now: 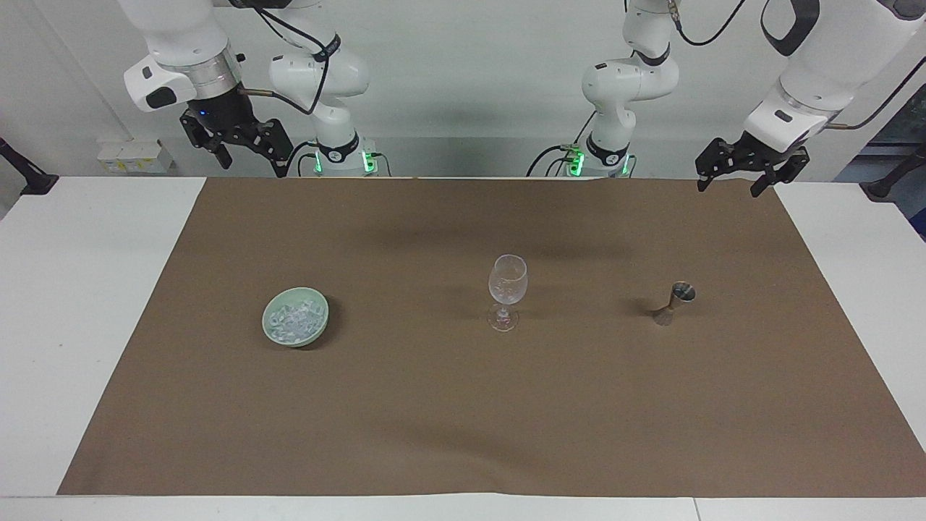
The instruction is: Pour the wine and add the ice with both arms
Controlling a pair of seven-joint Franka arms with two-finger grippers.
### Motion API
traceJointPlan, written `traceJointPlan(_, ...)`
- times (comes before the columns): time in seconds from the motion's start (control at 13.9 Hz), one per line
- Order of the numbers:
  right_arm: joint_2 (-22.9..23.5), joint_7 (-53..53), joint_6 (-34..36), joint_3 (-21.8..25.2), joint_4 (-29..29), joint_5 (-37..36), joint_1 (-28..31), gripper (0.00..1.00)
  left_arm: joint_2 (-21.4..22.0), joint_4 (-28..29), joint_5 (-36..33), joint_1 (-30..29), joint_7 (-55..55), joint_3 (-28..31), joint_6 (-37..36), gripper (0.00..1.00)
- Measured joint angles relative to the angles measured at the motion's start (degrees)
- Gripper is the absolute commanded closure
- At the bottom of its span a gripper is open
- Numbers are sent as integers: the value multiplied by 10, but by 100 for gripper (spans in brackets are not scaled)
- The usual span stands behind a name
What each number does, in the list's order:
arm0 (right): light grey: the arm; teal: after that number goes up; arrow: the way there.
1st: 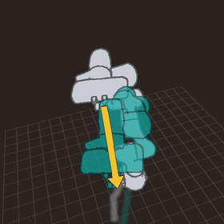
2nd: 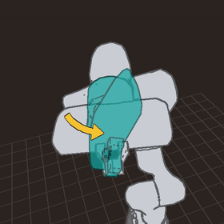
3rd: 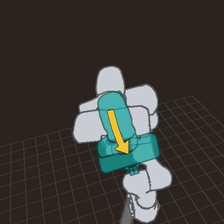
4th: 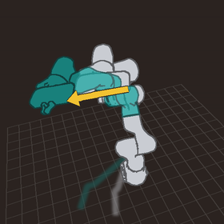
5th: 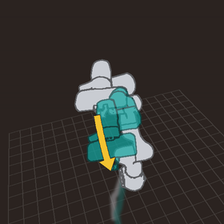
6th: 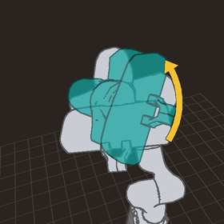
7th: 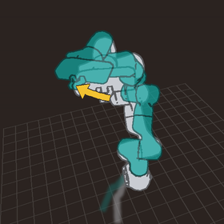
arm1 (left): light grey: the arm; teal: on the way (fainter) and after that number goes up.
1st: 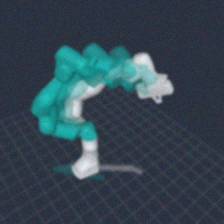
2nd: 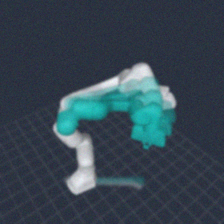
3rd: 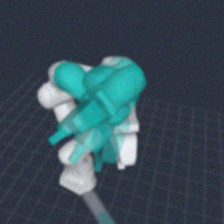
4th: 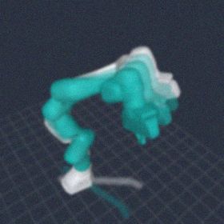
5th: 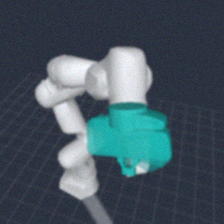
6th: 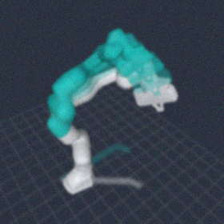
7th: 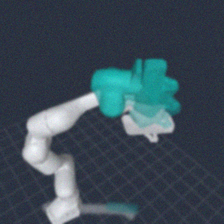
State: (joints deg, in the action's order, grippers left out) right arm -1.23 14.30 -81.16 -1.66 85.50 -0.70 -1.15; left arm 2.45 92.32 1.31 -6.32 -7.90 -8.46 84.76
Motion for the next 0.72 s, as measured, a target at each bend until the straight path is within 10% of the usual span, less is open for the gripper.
traceJointPlan(0.72, 0, 0, 0, 0, 0, 0, 0, 0, 0, 7, 44, -14, 183, 0, -1, 0)
